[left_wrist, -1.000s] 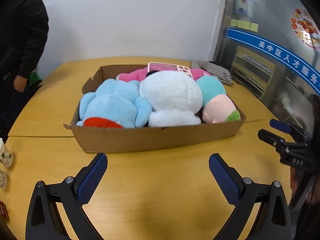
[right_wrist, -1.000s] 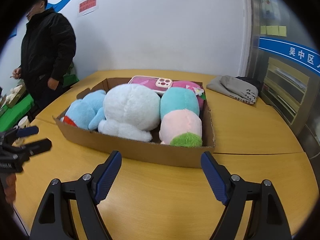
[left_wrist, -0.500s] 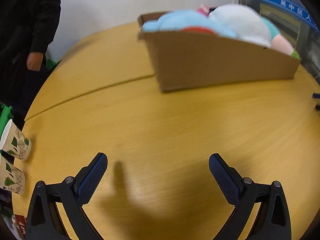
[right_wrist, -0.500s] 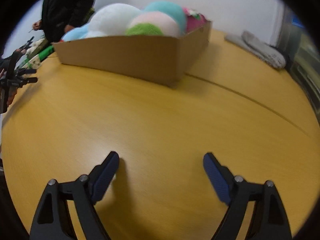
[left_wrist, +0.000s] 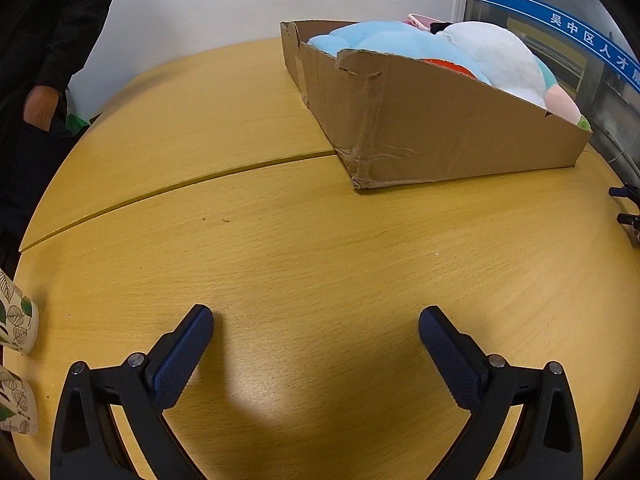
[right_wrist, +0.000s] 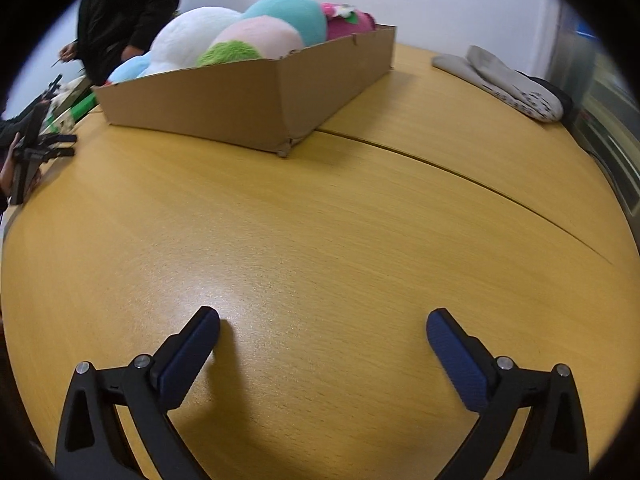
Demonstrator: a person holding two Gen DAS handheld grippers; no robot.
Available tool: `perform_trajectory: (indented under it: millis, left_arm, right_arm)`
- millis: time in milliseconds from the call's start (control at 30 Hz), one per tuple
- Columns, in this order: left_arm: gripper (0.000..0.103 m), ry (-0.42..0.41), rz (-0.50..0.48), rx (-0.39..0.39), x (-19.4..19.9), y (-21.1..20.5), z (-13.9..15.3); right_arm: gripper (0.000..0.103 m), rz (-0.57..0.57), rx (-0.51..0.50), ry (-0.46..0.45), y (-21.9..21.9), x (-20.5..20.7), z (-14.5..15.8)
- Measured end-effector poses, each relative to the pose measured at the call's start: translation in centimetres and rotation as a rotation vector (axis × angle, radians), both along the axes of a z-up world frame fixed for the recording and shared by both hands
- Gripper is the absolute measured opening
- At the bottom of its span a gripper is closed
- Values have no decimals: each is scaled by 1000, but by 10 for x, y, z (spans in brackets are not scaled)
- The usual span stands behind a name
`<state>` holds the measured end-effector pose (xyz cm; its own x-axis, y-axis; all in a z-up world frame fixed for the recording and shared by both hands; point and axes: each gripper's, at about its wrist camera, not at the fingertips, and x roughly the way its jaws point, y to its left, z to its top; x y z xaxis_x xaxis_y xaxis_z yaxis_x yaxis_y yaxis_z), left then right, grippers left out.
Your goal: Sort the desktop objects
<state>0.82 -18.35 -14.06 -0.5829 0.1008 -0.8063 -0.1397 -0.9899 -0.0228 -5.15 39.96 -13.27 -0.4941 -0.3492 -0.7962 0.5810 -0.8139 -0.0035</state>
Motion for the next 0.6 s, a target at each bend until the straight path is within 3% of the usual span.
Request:
perform_trajectory:
  millis: [67,200,600]
  left_arm:
    - [103,-7,2,-8,-21,4,9]
    - [103,-6,-4,-7,-22,4,9]
    - [103,-5,-147,-7,-32,2,6]
  right_arm:
    - [103,51,3,-3,1,-5,2]
    - [103,153,10,-8,4,-22,4]
    - [103,244,13,-16,13,-54,3]
